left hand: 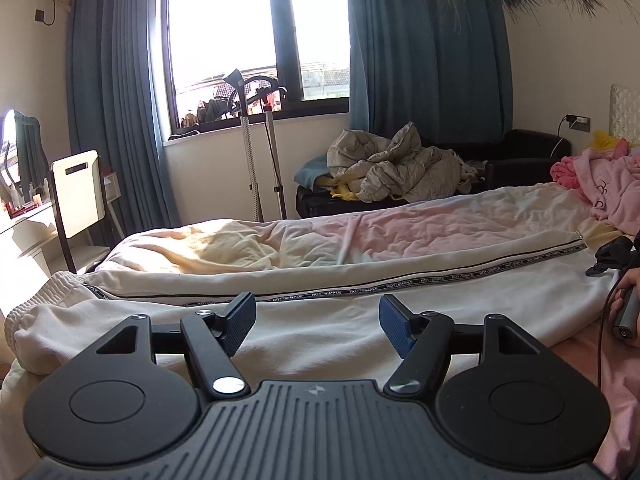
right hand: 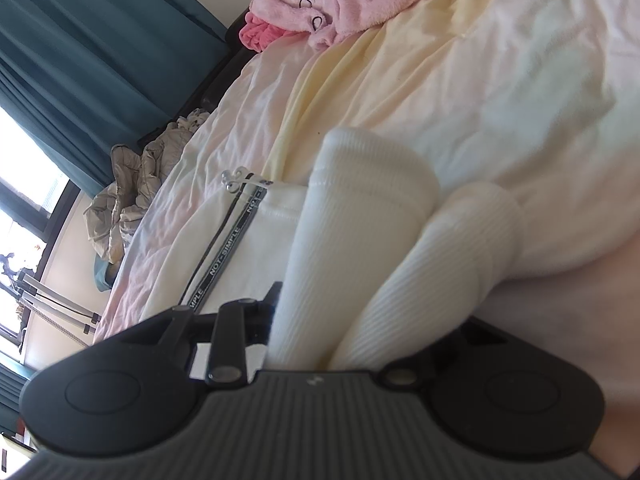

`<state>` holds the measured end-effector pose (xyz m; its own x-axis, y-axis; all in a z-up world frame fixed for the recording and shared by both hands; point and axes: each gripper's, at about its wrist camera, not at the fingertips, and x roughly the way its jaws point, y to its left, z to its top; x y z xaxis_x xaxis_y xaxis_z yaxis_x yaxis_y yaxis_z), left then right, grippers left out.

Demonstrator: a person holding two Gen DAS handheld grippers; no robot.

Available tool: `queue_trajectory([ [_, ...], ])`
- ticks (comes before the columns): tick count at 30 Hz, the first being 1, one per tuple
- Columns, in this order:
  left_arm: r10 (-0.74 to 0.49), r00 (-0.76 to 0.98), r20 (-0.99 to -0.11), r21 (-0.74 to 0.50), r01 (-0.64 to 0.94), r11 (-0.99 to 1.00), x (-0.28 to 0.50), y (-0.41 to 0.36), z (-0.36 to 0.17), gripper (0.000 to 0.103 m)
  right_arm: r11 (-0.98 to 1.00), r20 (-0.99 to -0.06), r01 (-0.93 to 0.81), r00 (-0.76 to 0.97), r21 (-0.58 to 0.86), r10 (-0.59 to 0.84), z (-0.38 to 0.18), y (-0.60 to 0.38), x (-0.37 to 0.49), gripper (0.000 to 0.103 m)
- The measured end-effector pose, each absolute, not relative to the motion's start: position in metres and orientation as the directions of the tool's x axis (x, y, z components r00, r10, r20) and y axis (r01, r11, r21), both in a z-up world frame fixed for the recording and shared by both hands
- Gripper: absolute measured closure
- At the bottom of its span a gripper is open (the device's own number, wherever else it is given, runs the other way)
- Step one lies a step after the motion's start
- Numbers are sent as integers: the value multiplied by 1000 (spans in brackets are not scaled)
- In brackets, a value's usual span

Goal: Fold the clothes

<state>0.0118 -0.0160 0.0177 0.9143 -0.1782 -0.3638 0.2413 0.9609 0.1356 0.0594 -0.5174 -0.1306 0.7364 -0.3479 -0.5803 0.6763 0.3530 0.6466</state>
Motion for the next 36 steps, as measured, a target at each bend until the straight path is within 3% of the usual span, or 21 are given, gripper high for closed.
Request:
queue_trajectory([
  [8,-190,905,-380,129,255,958,22,-15,7,27,348,-576,679,734,647,-360,-130,-511,58,72],
  [14,-153,880,-449,147,241,959,53,-13,-18,27,362,-564,683,730,635,-387,-124,-507,56,82],
  [26,-44,831,-555,134,141,981,118,3,-49,27,524,-413,632,773,570,-482,-81,-476,51,94],
  [36,48,830,-555,165,53,985,131,18,-43,26,677,-305,566,824,471,-477,-28,-438,57,95],
])
